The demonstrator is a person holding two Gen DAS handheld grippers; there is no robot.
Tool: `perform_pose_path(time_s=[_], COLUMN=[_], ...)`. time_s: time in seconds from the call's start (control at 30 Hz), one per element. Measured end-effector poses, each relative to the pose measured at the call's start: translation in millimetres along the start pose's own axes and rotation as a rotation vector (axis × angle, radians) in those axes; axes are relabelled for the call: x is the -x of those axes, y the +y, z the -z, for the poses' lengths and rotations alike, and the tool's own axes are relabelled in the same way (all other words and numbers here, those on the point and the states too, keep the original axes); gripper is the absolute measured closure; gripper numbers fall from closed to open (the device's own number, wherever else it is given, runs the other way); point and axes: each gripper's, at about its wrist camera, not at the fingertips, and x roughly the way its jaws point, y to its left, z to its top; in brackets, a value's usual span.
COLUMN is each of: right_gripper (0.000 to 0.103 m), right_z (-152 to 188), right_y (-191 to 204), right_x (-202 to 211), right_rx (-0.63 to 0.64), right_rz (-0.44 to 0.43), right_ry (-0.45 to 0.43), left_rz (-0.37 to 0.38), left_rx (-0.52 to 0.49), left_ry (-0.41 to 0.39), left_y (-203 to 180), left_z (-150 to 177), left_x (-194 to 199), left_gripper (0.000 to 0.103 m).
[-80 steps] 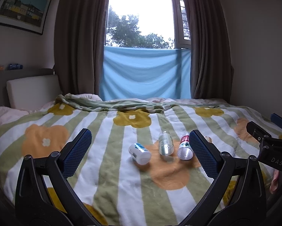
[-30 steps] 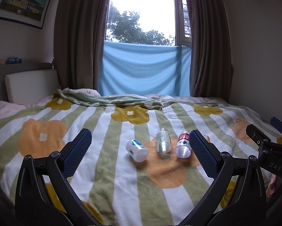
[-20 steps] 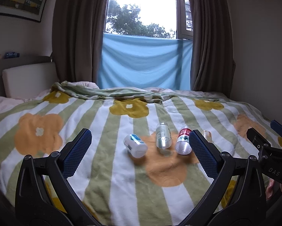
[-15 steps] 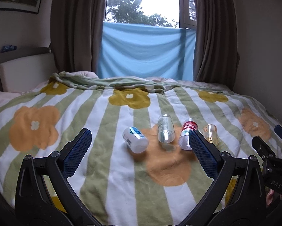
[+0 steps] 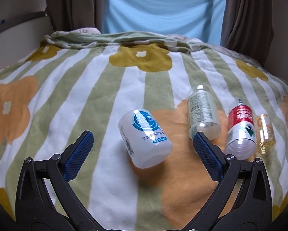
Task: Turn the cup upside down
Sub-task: 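Move the left tool to the white blue-labelled bottle and close on it, then lift the white bottle with the left tool and carry it toward the right tool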
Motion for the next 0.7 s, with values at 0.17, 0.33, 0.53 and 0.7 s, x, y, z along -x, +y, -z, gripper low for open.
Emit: perform_pose_path(time_s=[0.17, 0.33, 0.53, 0.7], right_gripper=[0.0, 0.0, 0.0, 0.0], right_z=[6, 10, 12, 13], right_y=[-3, -6, -7, -11], right_x=[-17, -30, -34, -33], right_rx=[-0.008, -0.017, -0.014, -0.025], right_rz=[-0.013, -0.02, -0.018, -0.011], right_ry=[0.028, 0.052, 0.056, 0.055], left_rz=[0.01, 0.03, 0.097, 0.113], left_rx=[0.046, 0.081, 0.132, 0.13], left_ry=[0.073, 0.137, 0.187, 0.178], left_y=[5, 8, 14, 16], left_z=[-1, 1, 2, 1], left_x=[-38, -59, -70, -66], left_gripper=[0.0, 0.001, 0.027, 0.029])
